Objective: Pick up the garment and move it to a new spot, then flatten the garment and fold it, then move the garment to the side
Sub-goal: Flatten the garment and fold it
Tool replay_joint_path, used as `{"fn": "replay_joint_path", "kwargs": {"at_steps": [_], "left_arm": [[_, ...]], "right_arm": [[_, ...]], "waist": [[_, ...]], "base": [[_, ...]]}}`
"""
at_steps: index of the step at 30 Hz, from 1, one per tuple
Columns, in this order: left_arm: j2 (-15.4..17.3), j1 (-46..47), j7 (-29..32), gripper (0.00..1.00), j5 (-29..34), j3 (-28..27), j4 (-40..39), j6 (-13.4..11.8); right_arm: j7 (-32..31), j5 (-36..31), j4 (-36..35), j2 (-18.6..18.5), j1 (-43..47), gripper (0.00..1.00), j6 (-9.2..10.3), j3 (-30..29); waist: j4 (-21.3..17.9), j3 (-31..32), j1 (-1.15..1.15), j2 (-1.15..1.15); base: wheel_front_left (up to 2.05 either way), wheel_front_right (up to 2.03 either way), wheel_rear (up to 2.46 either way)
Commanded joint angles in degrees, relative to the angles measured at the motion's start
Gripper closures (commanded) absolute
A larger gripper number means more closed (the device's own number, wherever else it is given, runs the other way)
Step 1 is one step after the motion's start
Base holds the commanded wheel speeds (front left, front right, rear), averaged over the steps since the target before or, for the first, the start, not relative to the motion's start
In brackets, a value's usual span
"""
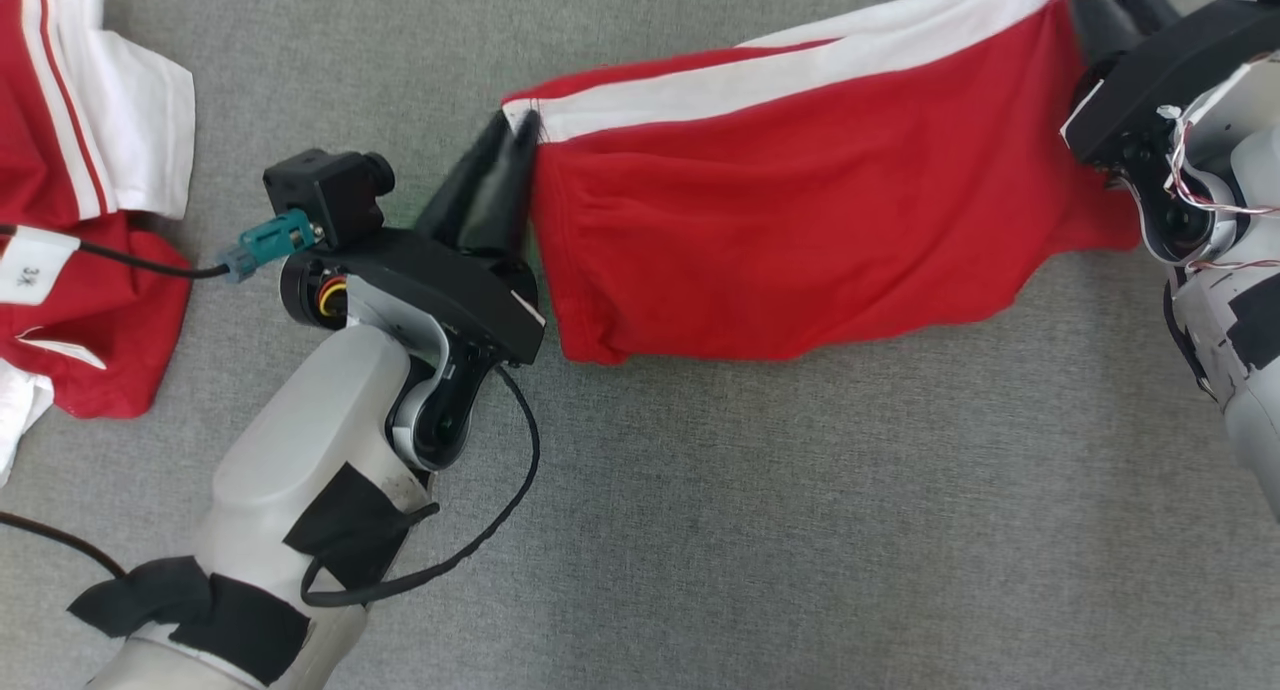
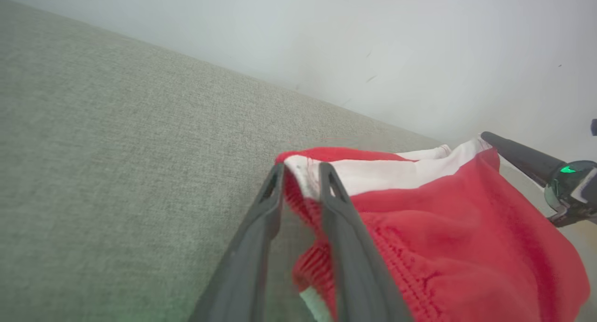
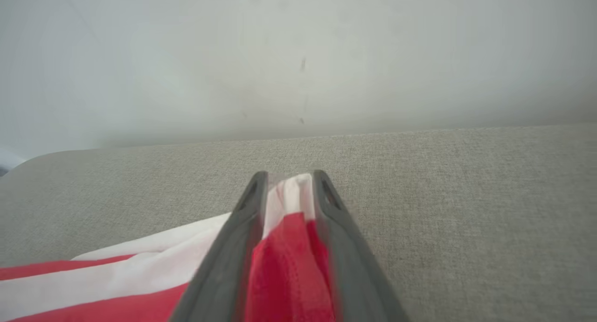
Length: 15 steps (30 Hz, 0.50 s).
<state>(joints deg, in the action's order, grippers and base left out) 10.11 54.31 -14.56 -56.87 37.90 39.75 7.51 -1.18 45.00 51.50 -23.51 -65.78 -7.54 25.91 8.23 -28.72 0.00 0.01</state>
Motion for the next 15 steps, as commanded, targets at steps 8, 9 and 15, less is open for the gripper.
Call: {"fn": "replay_joint_path", "kwargs": {"at_steps": [8, 9, 15], "left_arm": [[1.93, -6.22, -0.65, 0.00, 6.97, -5.20, -3.54, -0.07], [2.03, -7.64, -0.64, 0.00, 8.26, -6.55, -4.36, -0.07], [1.29, -20.14, -0.67, 0.00, 20.70, -16.56, -14.72, -1.73]], "right_arm": [[5.07, 3.78, -2.18, -3.54, 4.62, 0.00, 0.12, 3.79], [5.66, 4.25, -2.58, -4.03, 5.74, 0.00, 0.12, 4.12], [9.42, 7.50, -5.09, -8.01, 14.99, 0.00, 0.12, 5.66]], "waist": [[-0.78, 6.28, 0.00, -0.01], [-0.87, 7.16, 0.00, -0.01], [-0.75, 12.07, 0.00, -0.01]], "base": [[0.00, 0.00, 0.00], [0.00, 0.00, 0.00], [0.00, 0.00, 0.00]]}}
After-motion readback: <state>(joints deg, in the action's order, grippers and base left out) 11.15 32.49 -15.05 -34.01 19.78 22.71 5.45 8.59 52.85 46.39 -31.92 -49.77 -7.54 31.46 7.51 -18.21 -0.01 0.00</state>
